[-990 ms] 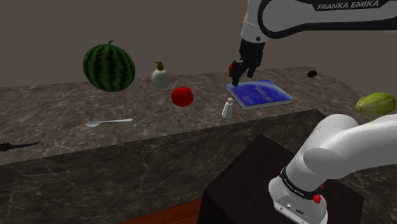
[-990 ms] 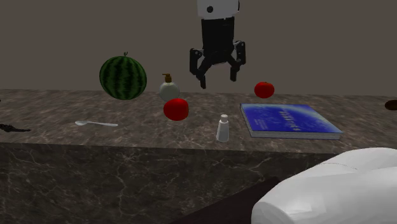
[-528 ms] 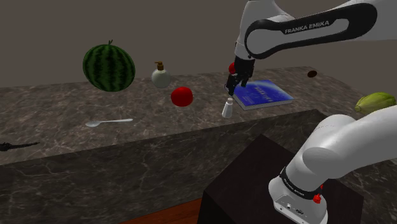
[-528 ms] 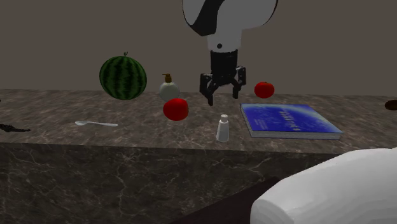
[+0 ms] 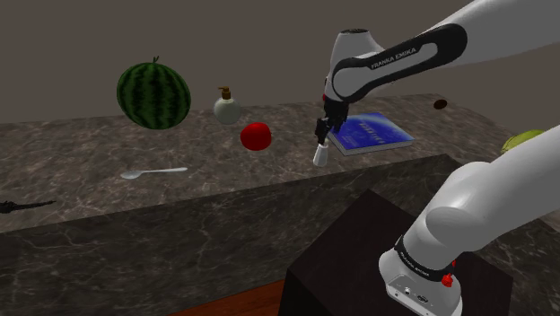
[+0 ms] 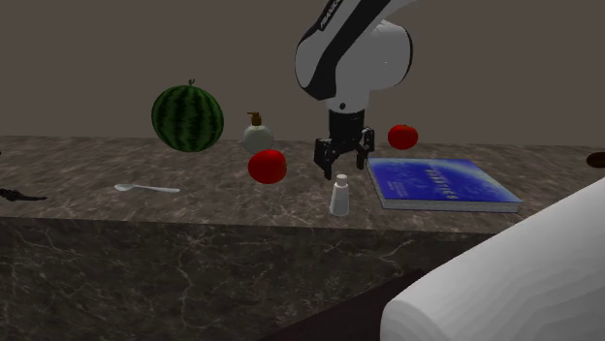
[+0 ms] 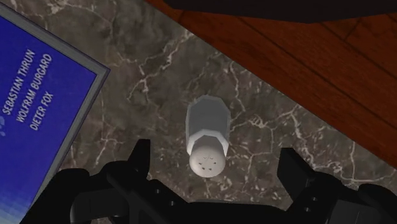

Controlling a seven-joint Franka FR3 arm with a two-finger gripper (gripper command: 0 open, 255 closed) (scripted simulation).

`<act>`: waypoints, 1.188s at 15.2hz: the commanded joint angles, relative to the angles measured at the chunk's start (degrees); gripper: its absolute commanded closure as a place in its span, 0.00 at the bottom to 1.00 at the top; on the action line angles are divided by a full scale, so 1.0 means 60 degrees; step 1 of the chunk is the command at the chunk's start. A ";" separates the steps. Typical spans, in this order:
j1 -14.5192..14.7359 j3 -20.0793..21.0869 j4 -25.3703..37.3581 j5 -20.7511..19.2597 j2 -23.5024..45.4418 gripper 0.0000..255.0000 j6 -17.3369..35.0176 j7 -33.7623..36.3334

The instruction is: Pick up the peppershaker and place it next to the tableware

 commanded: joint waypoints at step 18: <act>-0.0024 -0.0095 -0.0372 -0.0049 0.0647 1.00 0.1027 -0.0006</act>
